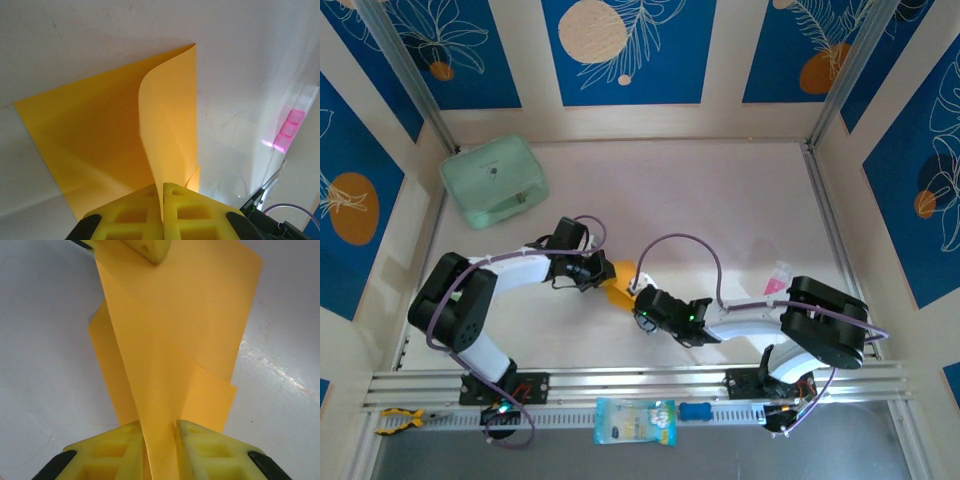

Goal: Fold a paper plane with a square sheet of paper (pick it up from the middle)
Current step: Fourth fold the wing at the center of the table.

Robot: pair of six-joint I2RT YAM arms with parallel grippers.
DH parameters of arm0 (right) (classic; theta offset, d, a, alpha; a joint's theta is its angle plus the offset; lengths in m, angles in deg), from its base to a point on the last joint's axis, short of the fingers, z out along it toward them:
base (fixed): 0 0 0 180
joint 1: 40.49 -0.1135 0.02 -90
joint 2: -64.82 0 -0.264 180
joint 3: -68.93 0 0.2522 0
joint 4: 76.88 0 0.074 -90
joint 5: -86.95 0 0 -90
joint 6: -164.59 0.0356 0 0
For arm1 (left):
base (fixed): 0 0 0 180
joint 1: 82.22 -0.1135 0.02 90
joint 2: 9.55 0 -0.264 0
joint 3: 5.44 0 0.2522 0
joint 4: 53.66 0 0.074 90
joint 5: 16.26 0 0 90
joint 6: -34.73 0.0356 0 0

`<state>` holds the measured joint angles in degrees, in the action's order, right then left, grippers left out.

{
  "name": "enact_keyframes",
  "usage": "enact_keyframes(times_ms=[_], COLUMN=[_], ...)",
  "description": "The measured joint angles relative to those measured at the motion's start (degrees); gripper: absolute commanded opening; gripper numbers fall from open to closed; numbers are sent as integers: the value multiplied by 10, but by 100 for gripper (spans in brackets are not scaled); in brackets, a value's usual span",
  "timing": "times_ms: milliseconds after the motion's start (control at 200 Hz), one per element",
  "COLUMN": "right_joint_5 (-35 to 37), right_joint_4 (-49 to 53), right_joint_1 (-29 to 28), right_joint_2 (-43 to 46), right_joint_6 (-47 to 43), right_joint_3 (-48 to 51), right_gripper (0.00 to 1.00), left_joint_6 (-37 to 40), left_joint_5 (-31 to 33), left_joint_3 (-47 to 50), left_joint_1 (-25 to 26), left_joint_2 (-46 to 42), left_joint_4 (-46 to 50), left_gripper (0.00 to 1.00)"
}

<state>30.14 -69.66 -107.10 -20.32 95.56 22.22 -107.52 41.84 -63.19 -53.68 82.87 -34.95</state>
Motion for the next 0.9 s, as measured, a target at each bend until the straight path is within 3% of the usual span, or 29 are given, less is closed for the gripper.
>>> enact_keyframes(times_ms=[290,640,900], right_joint_5=[18,19,15], right_joint_4=[48,62,62], right_joint_1=[-6,-6,-6], right_joint_2=[-7,-10,-10], right_joint_6=[0,-2,-2], right_joint_3=[-17,-19,-23], right_gripper=[25,17,19], left_joint_6=[-4,-4,-4], left_joint_5=[0,0,0], left_joint_3=[0,0,0], left_joint_1=[0,0,0], left_joint_2=[0,0,0], left_joint_4=[0,0,0], left_gripper=[5,5,5])
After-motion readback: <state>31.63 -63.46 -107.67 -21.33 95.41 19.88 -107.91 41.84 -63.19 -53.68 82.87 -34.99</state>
